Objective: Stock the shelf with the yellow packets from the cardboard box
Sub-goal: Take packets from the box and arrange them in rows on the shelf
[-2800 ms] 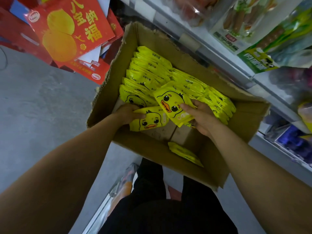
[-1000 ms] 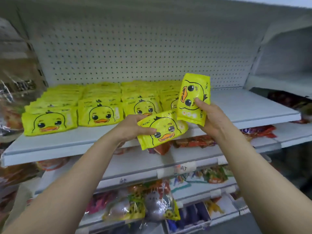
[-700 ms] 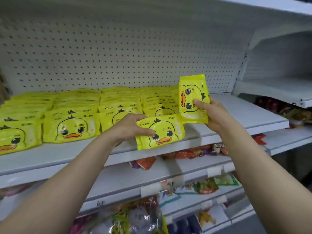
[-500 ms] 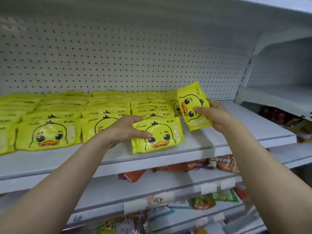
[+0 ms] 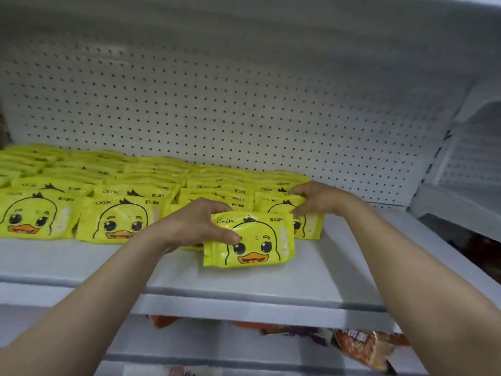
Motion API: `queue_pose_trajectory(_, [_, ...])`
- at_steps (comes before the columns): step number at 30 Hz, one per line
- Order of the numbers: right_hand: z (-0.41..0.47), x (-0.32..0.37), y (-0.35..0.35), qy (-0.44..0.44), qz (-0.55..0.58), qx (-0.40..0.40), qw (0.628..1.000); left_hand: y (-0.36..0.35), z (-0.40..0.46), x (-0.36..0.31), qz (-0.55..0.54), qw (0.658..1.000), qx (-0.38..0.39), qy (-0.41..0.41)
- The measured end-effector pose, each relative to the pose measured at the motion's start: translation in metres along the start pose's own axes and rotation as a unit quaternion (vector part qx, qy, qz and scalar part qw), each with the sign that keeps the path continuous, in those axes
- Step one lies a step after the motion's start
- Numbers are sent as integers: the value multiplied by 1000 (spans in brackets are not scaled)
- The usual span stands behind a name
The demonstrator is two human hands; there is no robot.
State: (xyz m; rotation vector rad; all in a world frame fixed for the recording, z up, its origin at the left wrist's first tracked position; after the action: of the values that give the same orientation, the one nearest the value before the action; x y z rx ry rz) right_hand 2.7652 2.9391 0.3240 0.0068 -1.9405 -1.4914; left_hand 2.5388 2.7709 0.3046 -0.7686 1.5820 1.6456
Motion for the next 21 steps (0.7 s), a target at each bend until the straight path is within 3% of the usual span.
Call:
queue_pose_trajectory(3, [15,-3,8,29,-75,-59,995,-6,2,-2,10,1000,-14,9])
queue_pose_trajectory(9, [21,-9,9,70,-48,-134,987,-10,16,-18,25,999,-20,15])
queue_pose_trajectory(13, [19,-12,11,80,-96,-173,977,-14,27,-25,33,999,-23,20])
queue_pose_trajectory(16, [-1,0,29,112,16,-239,964,-17,37,-28,26,999,-27,15])
queue_pose_trajectory(18, [-17,16,33,135,98,-209,964,-19,42,-32,19,999,-34,17])
queue_pose_trajectory(21, [-35,40,19,145,42,-61,987,-21,52,-38,20,999,-41,8])
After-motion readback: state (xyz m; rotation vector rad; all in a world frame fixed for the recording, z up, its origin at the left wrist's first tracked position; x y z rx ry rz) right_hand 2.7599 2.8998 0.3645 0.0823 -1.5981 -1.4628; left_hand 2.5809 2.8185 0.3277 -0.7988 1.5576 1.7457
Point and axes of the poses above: each hand's wrist, its own z-axis towards the middle knuckle, its own y-axis out of the back of the hand, x = y × z, the point moved 6 cm from there along z, towards the middle knuckle, and after that the axes turned 2 degrees about -y, right-handed, at the moved point
